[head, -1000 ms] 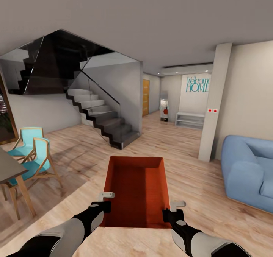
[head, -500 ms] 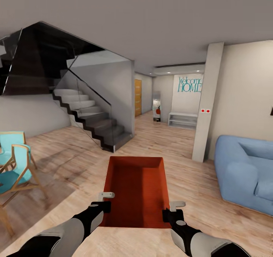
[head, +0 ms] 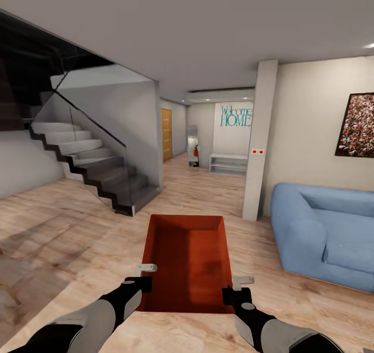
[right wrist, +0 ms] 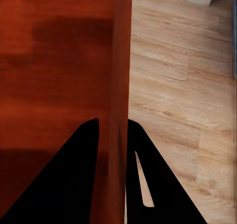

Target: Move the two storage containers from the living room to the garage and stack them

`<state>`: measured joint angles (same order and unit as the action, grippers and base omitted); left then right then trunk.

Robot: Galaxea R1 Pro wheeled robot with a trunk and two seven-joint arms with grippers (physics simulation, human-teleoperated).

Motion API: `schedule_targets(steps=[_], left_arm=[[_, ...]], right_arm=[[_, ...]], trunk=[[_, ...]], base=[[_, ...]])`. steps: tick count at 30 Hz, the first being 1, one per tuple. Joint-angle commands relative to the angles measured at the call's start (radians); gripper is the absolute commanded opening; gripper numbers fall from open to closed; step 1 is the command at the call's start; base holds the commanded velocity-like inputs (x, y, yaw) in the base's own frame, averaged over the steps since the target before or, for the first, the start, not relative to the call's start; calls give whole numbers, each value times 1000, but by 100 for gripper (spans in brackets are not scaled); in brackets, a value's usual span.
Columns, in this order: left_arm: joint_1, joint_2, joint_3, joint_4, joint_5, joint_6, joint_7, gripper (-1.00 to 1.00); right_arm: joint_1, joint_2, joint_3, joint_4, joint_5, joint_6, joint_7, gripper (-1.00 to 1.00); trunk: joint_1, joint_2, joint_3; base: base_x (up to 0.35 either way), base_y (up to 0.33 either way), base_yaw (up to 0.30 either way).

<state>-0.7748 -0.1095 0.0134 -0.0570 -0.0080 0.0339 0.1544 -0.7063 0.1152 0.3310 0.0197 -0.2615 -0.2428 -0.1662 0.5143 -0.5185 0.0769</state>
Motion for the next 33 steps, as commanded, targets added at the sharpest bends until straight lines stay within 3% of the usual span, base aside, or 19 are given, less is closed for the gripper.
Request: schedule_targets(steps=[1,15,33], left_arm=[[0,33,44,2,-1,4,11,-100],[0,36,45,2,-1,4,11,-100],[0,36,45,2,-1,4,12,-100]], right_arm=[[-1,-2,-4,0,-18,-98,-7,-100],[-1,-2,-4,0,-18,-98,-7,-100],[-1,-2,-4,0,-18,-98,-7,-100]], trunk=[[1,-1,0],[1,-1,0],[1,-1,0]], base=[[320,0,-275],[310,0,-228],[25,0,-5]])
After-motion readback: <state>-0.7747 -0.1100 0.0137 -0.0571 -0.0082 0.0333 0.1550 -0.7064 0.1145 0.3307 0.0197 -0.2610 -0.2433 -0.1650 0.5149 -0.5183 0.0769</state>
